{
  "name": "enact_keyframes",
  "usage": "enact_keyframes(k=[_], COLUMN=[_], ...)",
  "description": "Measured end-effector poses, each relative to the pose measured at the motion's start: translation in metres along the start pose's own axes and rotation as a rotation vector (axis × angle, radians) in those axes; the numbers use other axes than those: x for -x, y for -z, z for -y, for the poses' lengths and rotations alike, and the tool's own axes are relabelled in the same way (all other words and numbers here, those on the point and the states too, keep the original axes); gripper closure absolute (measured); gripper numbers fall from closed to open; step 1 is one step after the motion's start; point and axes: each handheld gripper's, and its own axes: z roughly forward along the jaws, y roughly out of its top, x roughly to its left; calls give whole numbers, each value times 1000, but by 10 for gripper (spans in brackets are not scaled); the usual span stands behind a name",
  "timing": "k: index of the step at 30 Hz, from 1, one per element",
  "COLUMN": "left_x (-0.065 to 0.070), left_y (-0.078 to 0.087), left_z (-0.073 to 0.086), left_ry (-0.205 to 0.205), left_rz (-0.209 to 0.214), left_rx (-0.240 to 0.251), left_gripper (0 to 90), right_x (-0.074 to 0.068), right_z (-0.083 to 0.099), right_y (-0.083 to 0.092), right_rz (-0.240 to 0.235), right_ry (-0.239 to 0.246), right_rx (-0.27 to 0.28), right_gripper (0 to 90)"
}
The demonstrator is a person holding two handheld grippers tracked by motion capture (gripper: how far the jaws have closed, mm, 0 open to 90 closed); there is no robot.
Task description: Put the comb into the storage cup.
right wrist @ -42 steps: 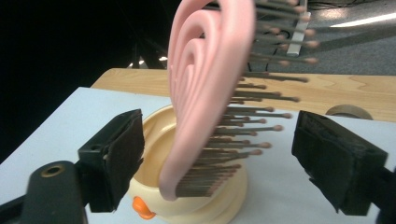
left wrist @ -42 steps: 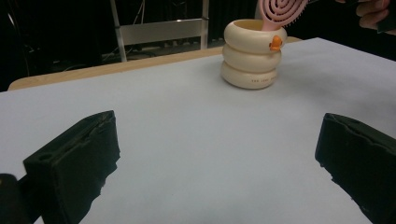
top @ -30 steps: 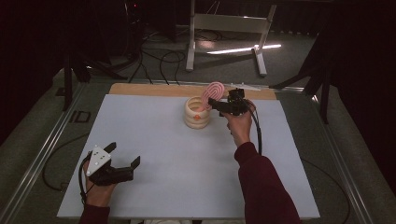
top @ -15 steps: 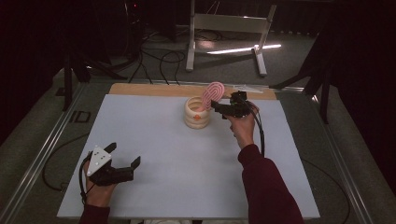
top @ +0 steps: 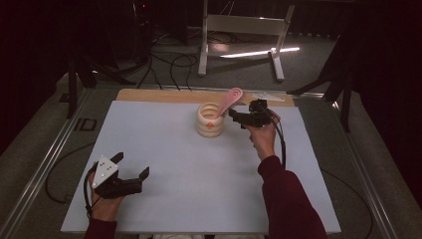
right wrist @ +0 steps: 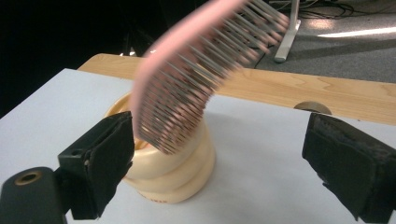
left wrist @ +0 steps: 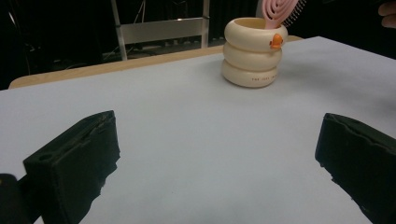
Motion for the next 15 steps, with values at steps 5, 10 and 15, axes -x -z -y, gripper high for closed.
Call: enact_keyframes(k=[5,10,15], left_x=[0,0,0], left_y=[0,0,0], left_z=[0,0,0], left_ry=[1,1,-1], left_rz=[-1,-2,-2], left_rx=[-1,-1,-4], left_gripper=[5,5,4], right_x=[1,4,7], right_z=[1,1,3], right_y=[3,7,10], right_rz=[2,11,21], right_ry=[16,35,53], right_rx=[2,5,4], right_gripper=[91,91,91])
